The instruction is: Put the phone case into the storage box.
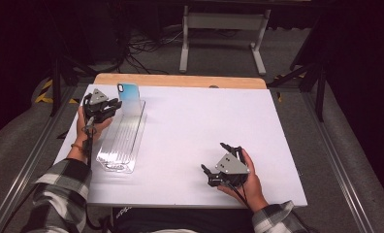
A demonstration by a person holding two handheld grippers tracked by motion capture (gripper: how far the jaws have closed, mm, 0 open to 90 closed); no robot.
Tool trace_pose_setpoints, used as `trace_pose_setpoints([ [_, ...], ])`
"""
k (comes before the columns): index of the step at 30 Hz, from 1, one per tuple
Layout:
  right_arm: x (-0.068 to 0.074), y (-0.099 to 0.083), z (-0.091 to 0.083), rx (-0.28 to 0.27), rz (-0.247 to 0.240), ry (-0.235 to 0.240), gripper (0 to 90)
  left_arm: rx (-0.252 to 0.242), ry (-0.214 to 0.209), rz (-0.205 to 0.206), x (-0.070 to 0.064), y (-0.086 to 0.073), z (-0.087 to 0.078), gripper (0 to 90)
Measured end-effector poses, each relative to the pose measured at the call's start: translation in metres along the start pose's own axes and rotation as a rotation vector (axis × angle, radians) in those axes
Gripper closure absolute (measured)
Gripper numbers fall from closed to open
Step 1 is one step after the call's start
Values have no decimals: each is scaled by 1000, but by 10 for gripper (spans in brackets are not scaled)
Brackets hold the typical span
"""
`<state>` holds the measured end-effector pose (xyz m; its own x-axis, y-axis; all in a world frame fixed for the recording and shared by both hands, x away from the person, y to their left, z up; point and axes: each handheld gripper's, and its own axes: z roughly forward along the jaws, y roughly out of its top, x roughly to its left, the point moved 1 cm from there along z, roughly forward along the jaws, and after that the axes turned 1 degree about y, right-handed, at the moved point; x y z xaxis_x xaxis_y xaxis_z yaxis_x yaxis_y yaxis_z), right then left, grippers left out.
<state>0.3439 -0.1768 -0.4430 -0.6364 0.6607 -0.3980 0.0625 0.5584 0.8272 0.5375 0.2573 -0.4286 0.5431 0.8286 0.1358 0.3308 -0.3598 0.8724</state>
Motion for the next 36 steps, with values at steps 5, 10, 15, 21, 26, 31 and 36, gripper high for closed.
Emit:
trace_pose_setpoints([
  [5,0,0,-1,-3,3,-3,85,-8,-8,6,-2,1,-4,755],
  [10,0,1,-2,-7,1,-3,86,-10,-5,12,-3,0,-9,757],
  [15,1,2,-2,-10,-2,-3,87,-23,-5,26,-4,-1,-14,773],
  [21,0,3,-3,-15,1,-8,89,-30,-10,41,-7,1,-15,782],
  [26,0,2,-3,-16,1,-8,88,-39,-15,45,-9,2,-16,784],
  [31,0,3,-4,-19,1,-10,88,-48,-14,47,-10,2,-18,783],
  [36,0,3,-4,-20,1,-12,89,-55,-15,56,-11,3,-21,783],
])
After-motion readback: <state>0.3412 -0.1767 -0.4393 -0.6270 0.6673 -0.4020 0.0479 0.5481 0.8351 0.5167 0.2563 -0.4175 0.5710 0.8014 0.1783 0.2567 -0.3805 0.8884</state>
